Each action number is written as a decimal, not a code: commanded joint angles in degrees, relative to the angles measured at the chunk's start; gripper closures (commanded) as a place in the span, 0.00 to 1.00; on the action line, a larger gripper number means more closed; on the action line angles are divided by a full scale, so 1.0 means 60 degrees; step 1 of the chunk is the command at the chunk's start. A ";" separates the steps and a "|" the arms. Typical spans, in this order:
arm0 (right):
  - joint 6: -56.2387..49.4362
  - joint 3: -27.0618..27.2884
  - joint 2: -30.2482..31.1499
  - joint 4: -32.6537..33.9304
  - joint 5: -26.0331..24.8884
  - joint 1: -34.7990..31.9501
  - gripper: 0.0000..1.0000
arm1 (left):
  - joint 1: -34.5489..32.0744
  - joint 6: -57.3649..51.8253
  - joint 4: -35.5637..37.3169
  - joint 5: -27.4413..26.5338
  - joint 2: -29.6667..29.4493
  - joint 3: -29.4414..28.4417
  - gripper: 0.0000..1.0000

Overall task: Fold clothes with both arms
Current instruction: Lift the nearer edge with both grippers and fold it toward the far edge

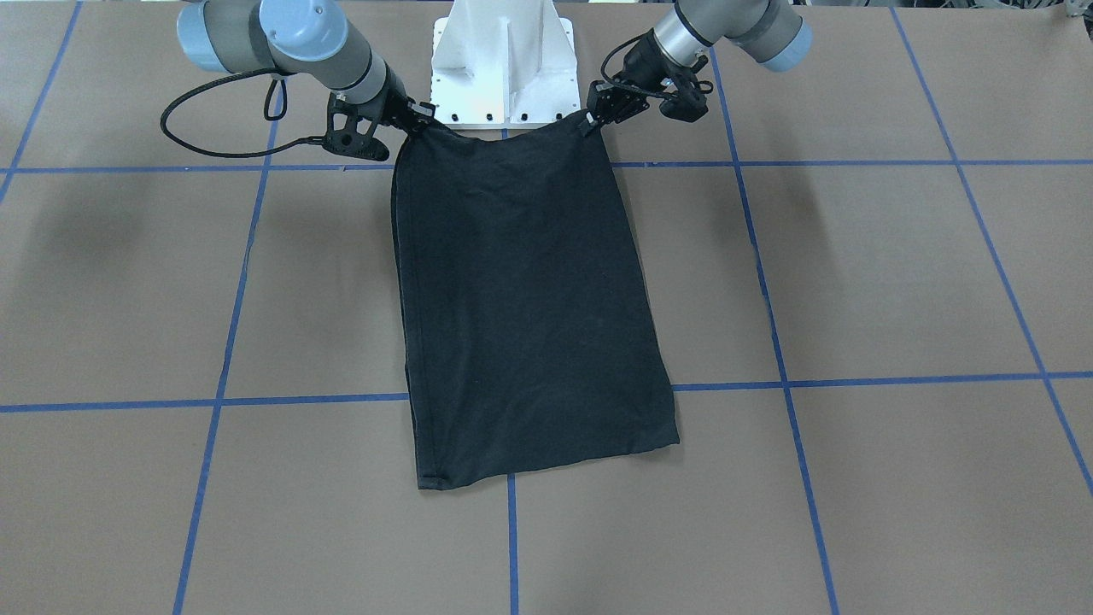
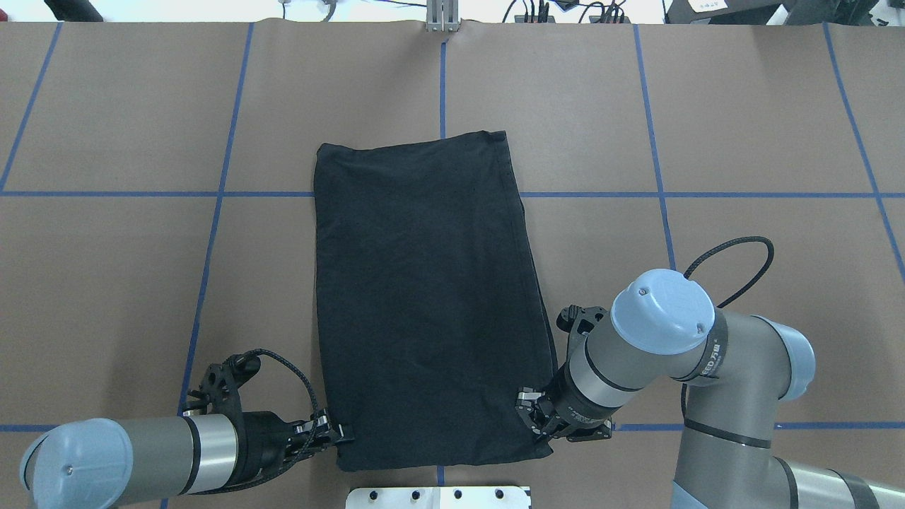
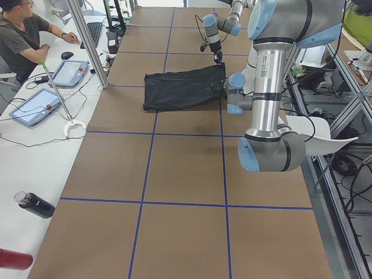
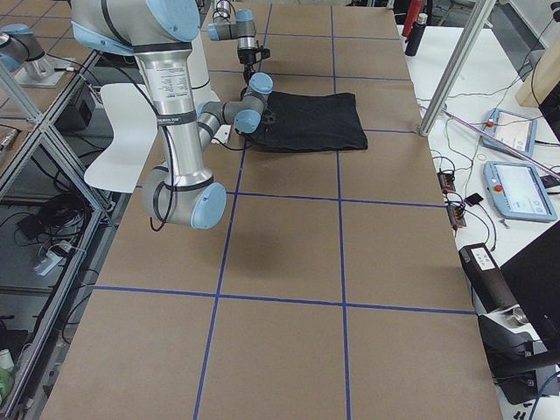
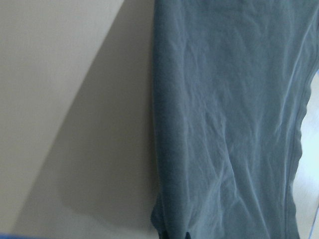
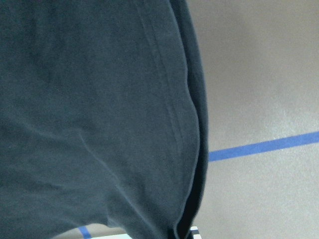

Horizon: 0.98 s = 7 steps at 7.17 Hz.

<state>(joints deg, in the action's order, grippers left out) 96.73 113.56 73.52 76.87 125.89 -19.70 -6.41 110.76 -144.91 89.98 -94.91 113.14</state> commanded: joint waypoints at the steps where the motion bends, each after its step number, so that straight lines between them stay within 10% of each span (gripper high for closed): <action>1: 0.0108 0.0000 -0.0110 -0.0008 0.0097 -0.0287 1.00 | -0.0029 -0.0002 0.0055 0.0018 0.0028 0.0710 1.00; 5: -0.0813 -0.0948 -0.1175 -0.0038 0.0039 -0.2951 1.00 | -0.2820 -0.0148 0.0114 0.0574 -0.0598 0.0481 1.00; 7: -0.1368 -0.2555 -0.2375 -0.0299 -0.0020 -0.3992 1.00 | -0.4606 -0.0614 0.0505 0.1142 -0.2362 -0.1150 1.00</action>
<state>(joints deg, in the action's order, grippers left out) 90.70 104.21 63.62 76.24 125.99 -39.73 -27.45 109.04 -143.69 94.57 -102.14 112.48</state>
